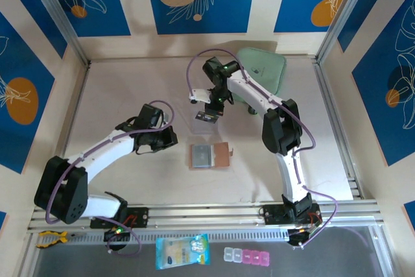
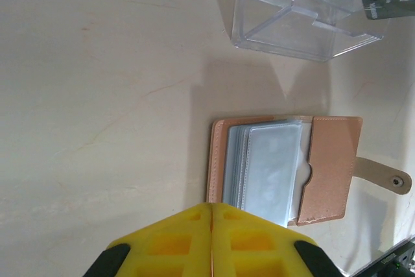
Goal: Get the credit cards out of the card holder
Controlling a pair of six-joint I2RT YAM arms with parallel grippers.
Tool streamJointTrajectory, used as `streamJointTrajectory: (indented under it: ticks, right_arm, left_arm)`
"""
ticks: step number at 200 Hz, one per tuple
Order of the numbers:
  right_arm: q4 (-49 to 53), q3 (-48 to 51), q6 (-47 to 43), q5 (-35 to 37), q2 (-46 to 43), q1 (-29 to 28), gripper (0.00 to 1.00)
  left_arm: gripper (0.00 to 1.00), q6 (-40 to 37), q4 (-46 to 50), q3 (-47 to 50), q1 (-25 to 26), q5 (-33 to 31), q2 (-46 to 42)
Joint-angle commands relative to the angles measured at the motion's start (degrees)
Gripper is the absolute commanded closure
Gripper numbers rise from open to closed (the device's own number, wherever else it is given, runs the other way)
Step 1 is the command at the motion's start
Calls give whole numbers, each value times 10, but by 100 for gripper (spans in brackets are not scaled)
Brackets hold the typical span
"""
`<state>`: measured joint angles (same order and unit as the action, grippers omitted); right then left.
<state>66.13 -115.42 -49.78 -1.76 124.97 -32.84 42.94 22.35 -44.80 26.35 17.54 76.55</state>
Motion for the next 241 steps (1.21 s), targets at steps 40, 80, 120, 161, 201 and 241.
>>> streamJointTrajectory:
  ticks: [40,80,120,161,201,241]
  right_arm:
    - [57,-40,-30,-13,47,-13,100]
    - [59,-29,-32,-24,52,-15,100]
    - [77,-24,-40,-41,64,-18,100]
    - [77,-12,-40,-54,75,-20,100]
    - [62,1,-40,-60,78,-19,100]
    - [57,-2,-35,-72,69,-14,88]
  left_arm:
    - [91,-9,20,11,-8,7,-14]
    - [91,-8,22,19,-9,2,-24]
    - [92,-8,24,19,-9,3,-28]
    - [92,-1,20,20,-9,4,-36]
    - [92,0,24,16,-10,4,-38]
    - [92,0,26,12,-10,4,-35]
